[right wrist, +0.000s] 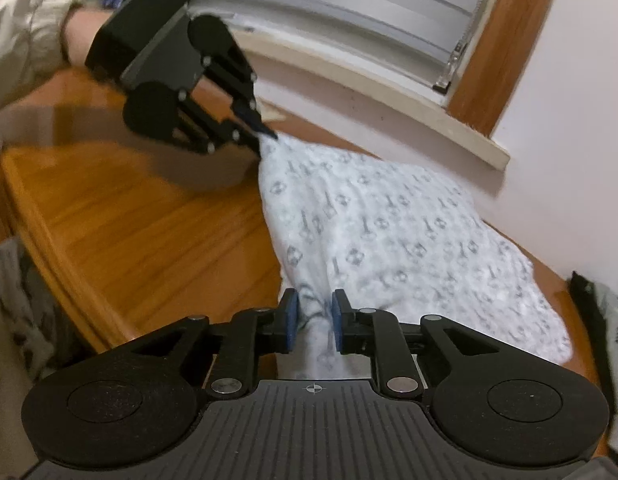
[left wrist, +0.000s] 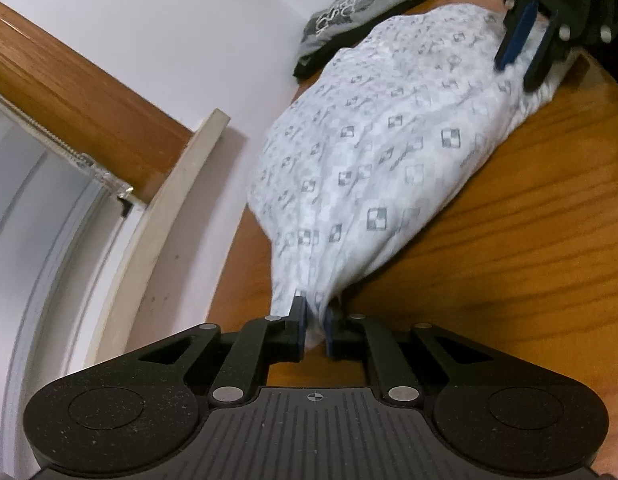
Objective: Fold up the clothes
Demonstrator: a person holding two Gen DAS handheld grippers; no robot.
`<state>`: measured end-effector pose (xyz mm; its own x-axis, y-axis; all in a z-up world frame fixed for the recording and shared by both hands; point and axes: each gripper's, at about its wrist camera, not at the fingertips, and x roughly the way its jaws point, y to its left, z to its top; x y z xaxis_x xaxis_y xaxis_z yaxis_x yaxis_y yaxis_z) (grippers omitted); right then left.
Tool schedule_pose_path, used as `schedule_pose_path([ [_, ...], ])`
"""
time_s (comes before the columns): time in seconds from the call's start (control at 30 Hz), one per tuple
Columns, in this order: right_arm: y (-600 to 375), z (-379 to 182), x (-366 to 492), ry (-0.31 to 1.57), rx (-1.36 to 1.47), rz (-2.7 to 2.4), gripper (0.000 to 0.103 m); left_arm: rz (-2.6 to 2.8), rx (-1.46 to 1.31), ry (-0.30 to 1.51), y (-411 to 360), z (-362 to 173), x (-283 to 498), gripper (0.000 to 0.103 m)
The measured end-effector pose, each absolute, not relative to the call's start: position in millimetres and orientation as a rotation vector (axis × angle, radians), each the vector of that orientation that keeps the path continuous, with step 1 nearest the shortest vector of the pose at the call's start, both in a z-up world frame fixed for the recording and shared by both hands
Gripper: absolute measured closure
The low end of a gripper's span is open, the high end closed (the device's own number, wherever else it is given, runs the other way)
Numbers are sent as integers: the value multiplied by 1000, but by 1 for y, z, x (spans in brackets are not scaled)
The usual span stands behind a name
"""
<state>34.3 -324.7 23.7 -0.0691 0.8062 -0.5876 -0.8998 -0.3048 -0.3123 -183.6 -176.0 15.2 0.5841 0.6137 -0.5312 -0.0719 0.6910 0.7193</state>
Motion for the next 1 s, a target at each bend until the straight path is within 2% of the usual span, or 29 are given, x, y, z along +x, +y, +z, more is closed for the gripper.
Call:
schedule_pose_path([
  [0.13, -337, 26, 45, 162, -864, 1675, 85, 499, 722, 900, -178, 9, -192, 99],
  [0.33, -357, 28, 57, 182, -837, 1648, 85, 559, 647, 887, -172, 26, -212, 99],
  [0.53, -357, 30, 57, 210, -778, 1664, 74, 557, 479, 772, -169, 62, -194, 95],
  [0.67, -353, 28, 52, 226, -748, 1692, 62, 504, 361, 706, -163, 82, -165, 95],
  [0.73, -351, 22, 53, 209, -781, 1678, 65, 460, 304, 688, -159, 86, -146, 95],
  [0.8, -350, 21, 60, 220, -805, 1655, 82, 422, 256, 674, -148, 87, -127, 95],
  [1.0, -368, 19, 97, 210, -847, 1496, 87, 359, 184, 670, -132, 75, -82, 95],
])
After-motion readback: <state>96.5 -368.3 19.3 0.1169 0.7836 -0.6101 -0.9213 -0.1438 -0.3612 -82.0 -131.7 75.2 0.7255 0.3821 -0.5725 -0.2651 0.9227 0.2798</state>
